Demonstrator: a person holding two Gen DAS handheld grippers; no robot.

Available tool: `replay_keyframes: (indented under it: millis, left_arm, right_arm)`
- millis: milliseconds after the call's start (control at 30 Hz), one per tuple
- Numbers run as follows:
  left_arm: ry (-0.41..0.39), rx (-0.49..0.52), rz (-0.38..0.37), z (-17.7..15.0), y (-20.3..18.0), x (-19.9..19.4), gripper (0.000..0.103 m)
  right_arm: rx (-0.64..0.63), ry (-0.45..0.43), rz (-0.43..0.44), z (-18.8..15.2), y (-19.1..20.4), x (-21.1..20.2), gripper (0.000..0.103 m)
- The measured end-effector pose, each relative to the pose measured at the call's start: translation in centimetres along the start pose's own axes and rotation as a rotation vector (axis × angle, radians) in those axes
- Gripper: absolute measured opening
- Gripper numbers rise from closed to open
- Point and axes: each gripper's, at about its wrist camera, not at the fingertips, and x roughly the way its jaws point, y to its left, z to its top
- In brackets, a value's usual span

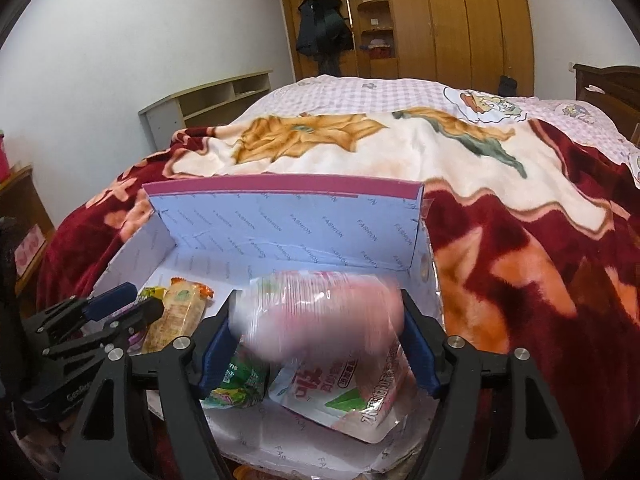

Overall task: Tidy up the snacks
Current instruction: 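Open both grippers to drop the yellow packet and pink pouch in the box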

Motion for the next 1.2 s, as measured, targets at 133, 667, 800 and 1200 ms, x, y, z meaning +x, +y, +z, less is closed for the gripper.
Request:
replay_keyframes:
  millis: [133,667,800,1200]
  left_arm:
    - [-0.009,0.016,0.002,0.1,-0.3,-0.5,0.048]
    - [-0.033,0.025,-0.024,-0.3,-0.9,-4.1,0.048]
    - [-0.036,0.025,-0.027,-0.6,-0.9,-5.1,0.048]
    - [-0.032,0.021,-0.051,-2.1,-1.3,-7.5,0.048]
  right_arm:
    - [0.011,-0.017,0.001,0.1,-0.2,-0.5,0.075]
    - [0.026,-0.074,0.078,-0.7,1.3,-4.5,0.075]
    - [0.030,-0.066,0.085,-1.5,2.1,-5.4,0.075]
    - [0.018,-0.049,0.132,-4.2,4.1,-7.6,0.075]
